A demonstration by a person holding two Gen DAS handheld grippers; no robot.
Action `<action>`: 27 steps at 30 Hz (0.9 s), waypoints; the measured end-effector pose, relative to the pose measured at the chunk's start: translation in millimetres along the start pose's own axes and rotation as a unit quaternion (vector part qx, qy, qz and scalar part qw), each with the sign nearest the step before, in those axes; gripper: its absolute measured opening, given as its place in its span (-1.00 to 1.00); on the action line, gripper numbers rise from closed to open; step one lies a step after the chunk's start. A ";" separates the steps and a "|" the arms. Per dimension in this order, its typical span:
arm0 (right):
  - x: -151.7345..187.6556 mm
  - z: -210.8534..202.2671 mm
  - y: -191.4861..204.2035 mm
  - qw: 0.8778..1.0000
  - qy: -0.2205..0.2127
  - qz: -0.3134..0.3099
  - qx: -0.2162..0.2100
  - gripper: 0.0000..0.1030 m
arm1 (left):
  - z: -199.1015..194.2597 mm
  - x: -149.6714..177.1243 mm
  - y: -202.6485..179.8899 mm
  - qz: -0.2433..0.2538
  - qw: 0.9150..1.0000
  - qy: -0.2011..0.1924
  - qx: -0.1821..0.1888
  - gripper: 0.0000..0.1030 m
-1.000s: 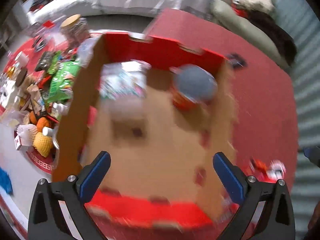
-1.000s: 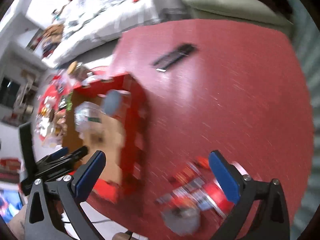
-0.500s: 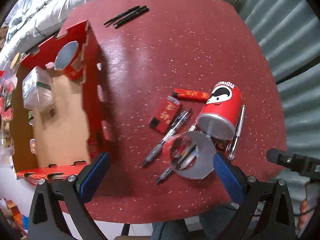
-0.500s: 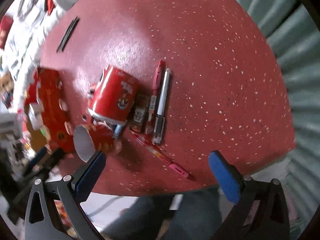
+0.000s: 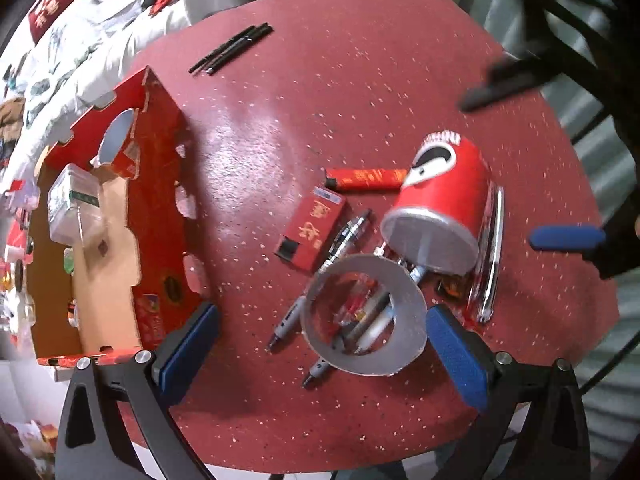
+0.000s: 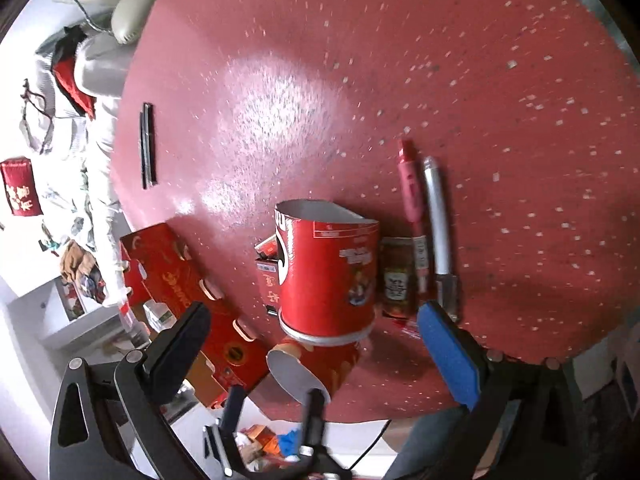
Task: Organize rigid objects
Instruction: 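Grasp the large red can with right tool while left tool reaches the grey ring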
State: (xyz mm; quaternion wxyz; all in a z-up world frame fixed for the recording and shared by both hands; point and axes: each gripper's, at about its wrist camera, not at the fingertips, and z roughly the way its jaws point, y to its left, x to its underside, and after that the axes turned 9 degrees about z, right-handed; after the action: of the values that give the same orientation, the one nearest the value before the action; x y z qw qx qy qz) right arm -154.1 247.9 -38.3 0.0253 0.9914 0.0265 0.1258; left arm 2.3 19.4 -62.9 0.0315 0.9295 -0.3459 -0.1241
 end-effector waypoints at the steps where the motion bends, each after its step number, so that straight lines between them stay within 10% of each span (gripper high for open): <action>1: -0.5 4.1 1.4 1.000 0.004 0.000 0.003 1.00 | 1.3 -0.3 -1.9 0.002 1.000 -0.003 0.000 1.00; 27: -10.4 48.5 24.8 0.997 0.071 -0.006 0.005 1.00 | -0.3 -2.6 18.6 -0.008 0.999 -0.020 0.032 1.00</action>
State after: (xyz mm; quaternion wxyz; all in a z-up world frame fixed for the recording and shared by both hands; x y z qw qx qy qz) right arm -150.8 220.4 -86.4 0.0196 0.9799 0.0350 0.1955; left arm -11.4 6.9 -59.4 -0.0066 0.9299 -0.3433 -0.1318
